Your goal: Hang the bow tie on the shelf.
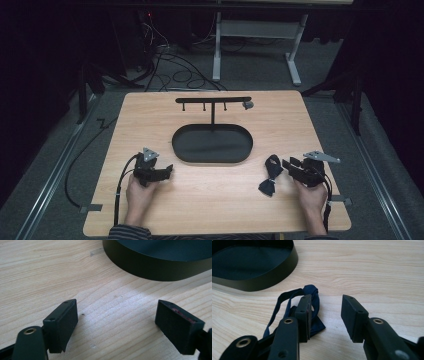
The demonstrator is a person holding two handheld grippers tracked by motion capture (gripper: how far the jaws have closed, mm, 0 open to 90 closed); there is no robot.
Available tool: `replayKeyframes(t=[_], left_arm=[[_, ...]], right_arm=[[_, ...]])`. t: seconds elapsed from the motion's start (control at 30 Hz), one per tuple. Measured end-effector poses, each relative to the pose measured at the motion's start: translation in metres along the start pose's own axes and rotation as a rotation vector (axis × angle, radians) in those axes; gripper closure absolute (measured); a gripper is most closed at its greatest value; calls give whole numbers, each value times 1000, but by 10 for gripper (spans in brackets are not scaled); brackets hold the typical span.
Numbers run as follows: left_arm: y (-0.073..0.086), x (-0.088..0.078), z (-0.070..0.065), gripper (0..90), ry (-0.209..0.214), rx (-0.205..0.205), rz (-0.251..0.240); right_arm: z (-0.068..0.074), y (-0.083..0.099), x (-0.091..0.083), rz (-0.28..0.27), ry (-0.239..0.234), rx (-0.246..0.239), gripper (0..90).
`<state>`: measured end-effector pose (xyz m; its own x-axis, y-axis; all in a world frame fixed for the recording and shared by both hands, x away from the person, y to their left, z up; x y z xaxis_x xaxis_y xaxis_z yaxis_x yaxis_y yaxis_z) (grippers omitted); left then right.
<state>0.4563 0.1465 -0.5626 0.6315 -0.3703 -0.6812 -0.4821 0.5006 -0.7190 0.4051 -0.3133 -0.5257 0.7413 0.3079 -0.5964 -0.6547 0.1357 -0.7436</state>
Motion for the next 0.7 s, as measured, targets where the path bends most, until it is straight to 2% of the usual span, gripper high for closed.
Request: replayKeyframes(t=[0.37, 0.7], left_arm=[[0, 0, 0, 188, 0, 0, 0], [0, 0, 0, 188, 0, 0, 0]], right_arm=[[9, -3, 13, 30, -17, 2, 631], [6, 1, 27, 71, -16, 19, 661]])
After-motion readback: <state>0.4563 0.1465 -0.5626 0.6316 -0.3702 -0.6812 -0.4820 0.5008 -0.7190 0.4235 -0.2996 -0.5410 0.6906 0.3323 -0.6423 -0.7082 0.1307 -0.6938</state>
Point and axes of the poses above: each handheld gripper's, and its own axes: x roughly forward along the jaws, y roughly out of its underside, z roughly to its left, the point moved 8 cm from there along x, roughly forward along the jaws, and after that the axes turned 12 degrees about x, right-handed, at the moved point
